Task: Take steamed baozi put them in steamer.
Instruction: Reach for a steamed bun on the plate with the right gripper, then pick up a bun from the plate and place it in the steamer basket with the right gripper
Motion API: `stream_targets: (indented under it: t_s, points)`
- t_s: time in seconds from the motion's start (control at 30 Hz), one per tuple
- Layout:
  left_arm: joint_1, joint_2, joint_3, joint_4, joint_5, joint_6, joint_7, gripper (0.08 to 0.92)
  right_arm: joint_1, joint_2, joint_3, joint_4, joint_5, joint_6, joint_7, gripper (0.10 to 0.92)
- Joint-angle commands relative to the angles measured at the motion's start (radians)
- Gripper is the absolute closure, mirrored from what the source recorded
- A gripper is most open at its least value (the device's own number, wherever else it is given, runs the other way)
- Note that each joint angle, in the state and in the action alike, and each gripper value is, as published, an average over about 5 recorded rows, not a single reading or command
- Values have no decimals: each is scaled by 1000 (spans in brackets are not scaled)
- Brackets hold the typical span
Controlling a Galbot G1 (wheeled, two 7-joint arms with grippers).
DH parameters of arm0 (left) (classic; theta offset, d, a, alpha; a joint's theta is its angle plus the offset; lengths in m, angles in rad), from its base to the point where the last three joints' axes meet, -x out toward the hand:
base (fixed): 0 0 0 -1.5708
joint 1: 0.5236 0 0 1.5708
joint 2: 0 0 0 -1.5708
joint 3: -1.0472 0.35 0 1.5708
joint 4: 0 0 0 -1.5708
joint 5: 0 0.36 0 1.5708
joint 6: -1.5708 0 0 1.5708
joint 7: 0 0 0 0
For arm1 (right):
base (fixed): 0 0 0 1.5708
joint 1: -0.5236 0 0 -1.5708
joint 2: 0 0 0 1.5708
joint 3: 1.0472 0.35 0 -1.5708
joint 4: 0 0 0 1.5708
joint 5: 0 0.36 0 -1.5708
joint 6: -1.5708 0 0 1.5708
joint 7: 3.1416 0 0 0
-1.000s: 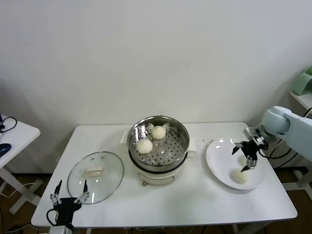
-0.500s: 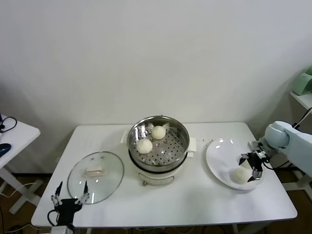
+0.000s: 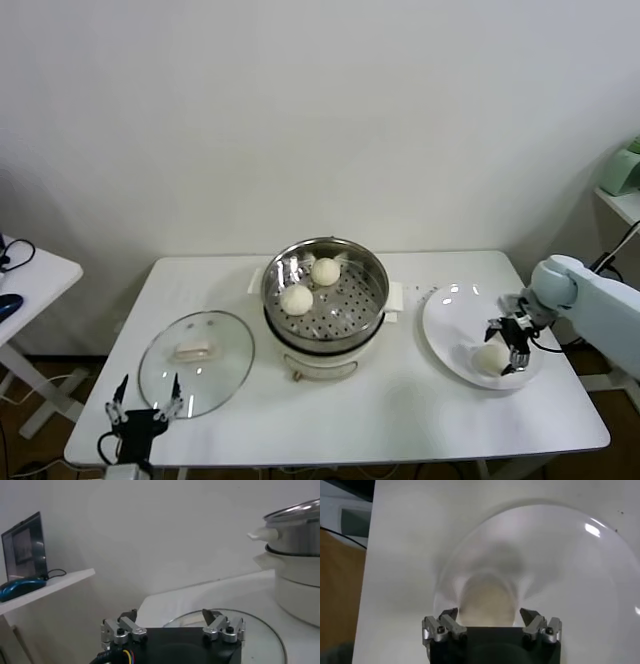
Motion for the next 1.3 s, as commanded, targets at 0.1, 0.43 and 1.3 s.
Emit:
stream_targets:
  t_s: [0.1, 0.43, 1.3]
  points:
    - [-9, -2, 4, 5, 1, 2, 0, 177, -12, 18, -3, -18, -11, 2, 2, 208]
    - [-8, 0, 0, 11, -2, -1, -2, 177, -13, 18, -7, -18, -8, 1, 0, 285]
    - [-16, 1, 10, 3, 3, 3, -2, 177, 491, 82, -234, 80, 145, 84, -43, 355]
